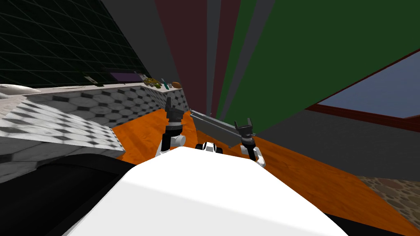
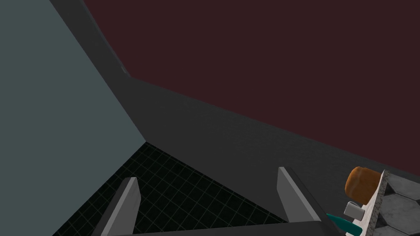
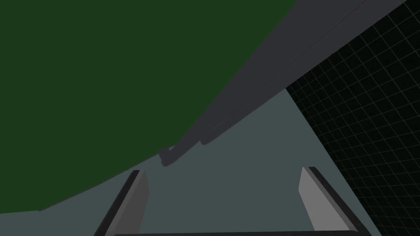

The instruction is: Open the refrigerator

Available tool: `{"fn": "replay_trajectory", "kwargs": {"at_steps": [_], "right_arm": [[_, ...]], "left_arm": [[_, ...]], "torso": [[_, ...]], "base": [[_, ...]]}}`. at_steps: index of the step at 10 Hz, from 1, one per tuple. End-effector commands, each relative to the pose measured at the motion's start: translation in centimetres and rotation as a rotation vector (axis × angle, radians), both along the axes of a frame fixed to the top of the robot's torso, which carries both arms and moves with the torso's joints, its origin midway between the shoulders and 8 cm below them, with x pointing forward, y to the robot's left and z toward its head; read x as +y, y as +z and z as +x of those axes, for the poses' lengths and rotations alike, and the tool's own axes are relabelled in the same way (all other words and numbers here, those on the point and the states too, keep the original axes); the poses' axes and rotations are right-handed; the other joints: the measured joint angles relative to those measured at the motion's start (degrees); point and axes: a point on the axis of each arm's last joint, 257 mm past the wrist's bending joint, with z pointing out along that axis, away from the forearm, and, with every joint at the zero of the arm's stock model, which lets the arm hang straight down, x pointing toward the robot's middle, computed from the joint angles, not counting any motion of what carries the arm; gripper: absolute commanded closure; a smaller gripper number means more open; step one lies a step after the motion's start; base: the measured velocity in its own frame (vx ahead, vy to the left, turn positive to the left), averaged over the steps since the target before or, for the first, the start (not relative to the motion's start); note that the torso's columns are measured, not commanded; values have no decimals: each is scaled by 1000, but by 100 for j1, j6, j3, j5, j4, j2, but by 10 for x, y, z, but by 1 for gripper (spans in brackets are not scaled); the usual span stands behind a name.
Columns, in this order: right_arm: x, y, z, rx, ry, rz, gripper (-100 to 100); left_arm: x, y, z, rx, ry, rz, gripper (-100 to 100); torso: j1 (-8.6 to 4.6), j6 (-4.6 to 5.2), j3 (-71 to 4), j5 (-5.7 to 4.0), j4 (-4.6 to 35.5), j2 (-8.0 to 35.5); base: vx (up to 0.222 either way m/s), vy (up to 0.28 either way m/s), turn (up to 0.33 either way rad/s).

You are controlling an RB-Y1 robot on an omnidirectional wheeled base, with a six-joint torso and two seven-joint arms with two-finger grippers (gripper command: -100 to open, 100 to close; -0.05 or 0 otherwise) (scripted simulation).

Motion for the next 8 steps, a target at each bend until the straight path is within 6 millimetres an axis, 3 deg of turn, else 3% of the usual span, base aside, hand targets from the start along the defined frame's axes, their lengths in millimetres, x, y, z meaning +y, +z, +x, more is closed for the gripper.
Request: {"fn": "replay_trajectory", "kwargs": {"at_steps": [1, 8], "right_arm": [[-2, -13, 4, -9, -56, -61, -100], [-12, -66, 17, -2, -208, -235, -100]], "left_arm": [[0, 0, 0, 0, 0, 0, 0], [0, 0, 0, 0, 0, 0, 0]], "torso": [[3, 3, 0, -1, 0, -3], [6, 0, -4, 1, -2, -7]], "base": [[51, 59, -64], [70, 75, -85]]}}
